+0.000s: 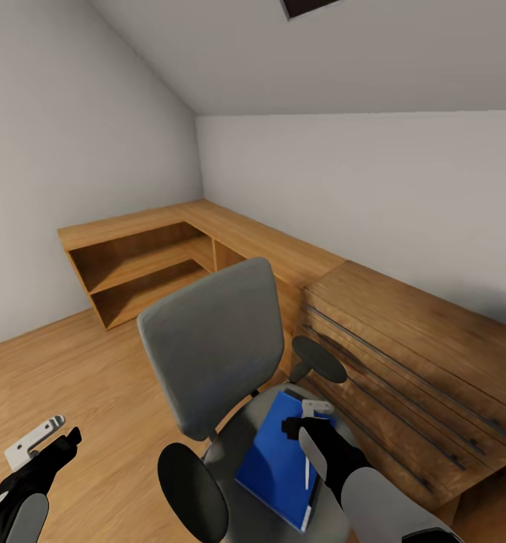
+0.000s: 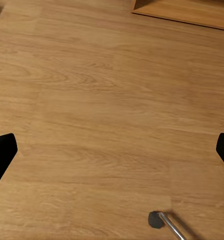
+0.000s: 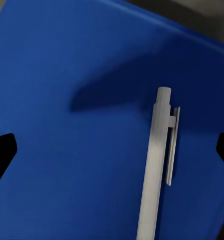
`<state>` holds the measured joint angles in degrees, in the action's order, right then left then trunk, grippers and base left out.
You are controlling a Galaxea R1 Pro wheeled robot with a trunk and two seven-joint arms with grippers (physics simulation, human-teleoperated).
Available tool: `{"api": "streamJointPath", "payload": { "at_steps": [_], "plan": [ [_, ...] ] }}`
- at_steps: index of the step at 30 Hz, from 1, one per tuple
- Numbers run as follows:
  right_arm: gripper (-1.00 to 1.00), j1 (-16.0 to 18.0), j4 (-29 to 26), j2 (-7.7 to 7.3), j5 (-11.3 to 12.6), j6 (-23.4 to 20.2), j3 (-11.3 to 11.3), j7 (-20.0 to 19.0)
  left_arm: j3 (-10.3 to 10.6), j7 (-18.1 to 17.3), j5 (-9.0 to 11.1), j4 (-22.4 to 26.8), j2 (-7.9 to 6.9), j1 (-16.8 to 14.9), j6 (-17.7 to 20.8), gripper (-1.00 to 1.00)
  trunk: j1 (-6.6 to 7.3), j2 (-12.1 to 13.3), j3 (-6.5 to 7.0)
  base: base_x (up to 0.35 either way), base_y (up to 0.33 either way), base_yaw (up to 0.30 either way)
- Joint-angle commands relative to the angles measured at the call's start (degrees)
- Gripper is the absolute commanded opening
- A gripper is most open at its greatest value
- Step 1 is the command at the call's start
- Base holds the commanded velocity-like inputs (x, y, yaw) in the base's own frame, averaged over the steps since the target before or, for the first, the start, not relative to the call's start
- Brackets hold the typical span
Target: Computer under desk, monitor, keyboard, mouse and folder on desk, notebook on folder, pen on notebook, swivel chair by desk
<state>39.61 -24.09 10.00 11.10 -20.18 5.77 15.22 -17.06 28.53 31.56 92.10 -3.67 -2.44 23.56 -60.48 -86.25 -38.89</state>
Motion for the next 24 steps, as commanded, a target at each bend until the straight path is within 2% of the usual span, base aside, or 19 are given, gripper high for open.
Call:
{"api": "streamJointPath", "payload": {
  "at_steps": [1, 10, 14, 16, 24],
  "plan": [
    [1.0, 0.0, -0.1, 0.0, 0.6, -0.2, 0.3, 0.5, 0.0, 0.4, 0.5, 0.1, -0.02, 0.0, 0.2, 1.0, 0.0, 0.0, -0.05, 0.0, 0.0, 0.0],
    [1.0, 0.0, -0.1, 0.0, 1.0, -0.6, 0.2, 0.5, 0.0, 0.4, 0.5, 0.1, -0.02, 0.0, 0.2, 1.0, 0.0, 0.0, -0.05, 0.0, 0.0, 0.0],
    [1.0, 0.0, -0.1, 0.0, 2.0, -0.6, 0.2, 0.5, 0.0, 0.4, 0.5, 0.1, -0.02, 0.0, 0.2, 1.0, 0.0, 0.0, -0.05, 0.0, 0.0, 0.0],
    [1.0, 0.0, -0.1, 0.0, 3.2, -0.6, 0.2, 0.5, 0.0, 0.4, 0.5, 0.1, -0.02, 0.0, 0.2, 1.0, 0.0, 0.0, -0.05, 0.0, 0.0, 0.0],
    [1.0, 0.0, -0.1, 0.0, 3.6, -0.7, 0.2, 0.5, 0.0, 0.4, 0.5, 0.1, -0.02, 0.0, 0.2, 1.0, 0.0, 0.0, -0.05, 0.0, 0.0, 0.0]
  ]
}}
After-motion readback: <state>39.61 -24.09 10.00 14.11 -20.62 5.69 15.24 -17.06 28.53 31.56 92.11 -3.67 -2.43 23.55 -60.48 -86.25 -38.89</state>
